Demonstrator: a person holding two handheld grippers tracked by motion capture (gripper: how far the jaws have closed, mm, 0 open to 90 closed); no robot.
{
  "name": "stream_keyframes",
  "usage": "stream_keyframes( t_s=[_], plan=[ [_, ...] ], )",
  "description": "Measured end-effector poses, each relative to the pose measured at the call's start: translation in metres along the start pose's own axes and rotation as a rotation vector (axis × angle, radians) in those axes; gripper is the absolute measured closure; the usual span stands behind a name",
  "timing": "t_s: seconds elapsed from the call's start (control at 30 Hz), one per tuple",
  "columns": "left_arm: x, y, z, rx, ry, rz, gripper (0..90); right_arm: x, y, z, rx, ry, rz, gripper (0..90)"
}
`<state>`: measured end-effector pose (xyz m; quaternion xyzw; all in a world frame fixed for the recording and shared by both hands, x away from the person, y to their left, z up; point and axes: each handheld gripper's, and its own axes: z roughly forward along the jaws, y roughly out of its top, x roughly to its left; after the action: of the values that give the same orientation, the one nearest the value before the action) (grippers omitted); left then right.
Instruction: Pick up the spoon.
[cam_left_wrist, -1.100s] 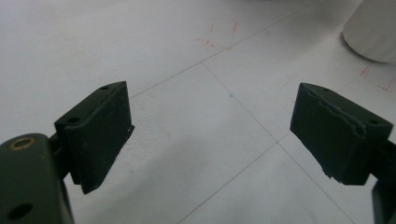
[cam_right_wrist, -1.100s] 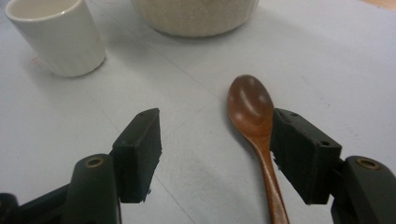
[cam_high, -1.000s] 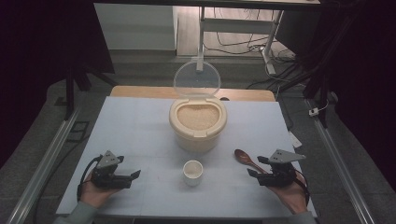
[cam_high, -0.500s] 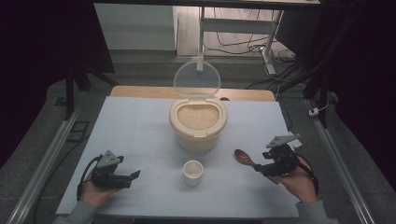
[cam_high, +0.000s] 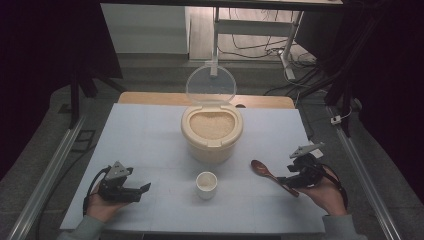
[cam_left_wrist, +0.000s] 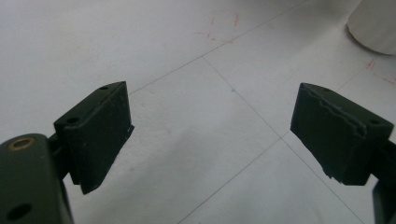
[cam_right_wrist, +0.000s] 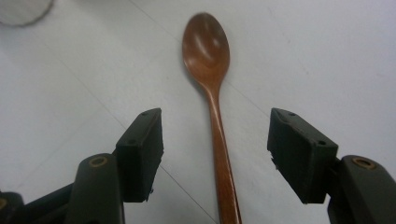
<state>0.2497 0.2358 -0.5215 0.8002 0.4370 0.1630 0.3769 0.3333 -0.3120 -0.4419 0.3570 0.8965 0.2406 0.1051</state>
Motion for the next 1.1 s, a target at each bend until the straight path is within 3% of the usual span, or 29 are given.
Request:
stream_keyframes(
  t_s=[0.27,0.43,0.7,1.1],
  plan=[
    [0.0,0.0,0.0,0.003,0.001,0.002,12.1,-0.005,-0.004,0.013,0.048,0.025,0.009,38.2],
    [-0.001,0.0,0.0,0.002,0.001,0.006,12.1,-0.004,-0.005,0.021,0.1,0.019,-0.006,40.3],
    [-0.001,-0.001,0.002,0.011,-0.001,0.01,12.1,-0.006,-0.007,0.028,0.129,0.009,-0.014,44.0],
    [-0.001,-0.001,0.002,0.013,-0.001,0.015,12.1,-0.009,-0.012,0.043,0.2,0.025,-0.026,58.6]
  ],
)
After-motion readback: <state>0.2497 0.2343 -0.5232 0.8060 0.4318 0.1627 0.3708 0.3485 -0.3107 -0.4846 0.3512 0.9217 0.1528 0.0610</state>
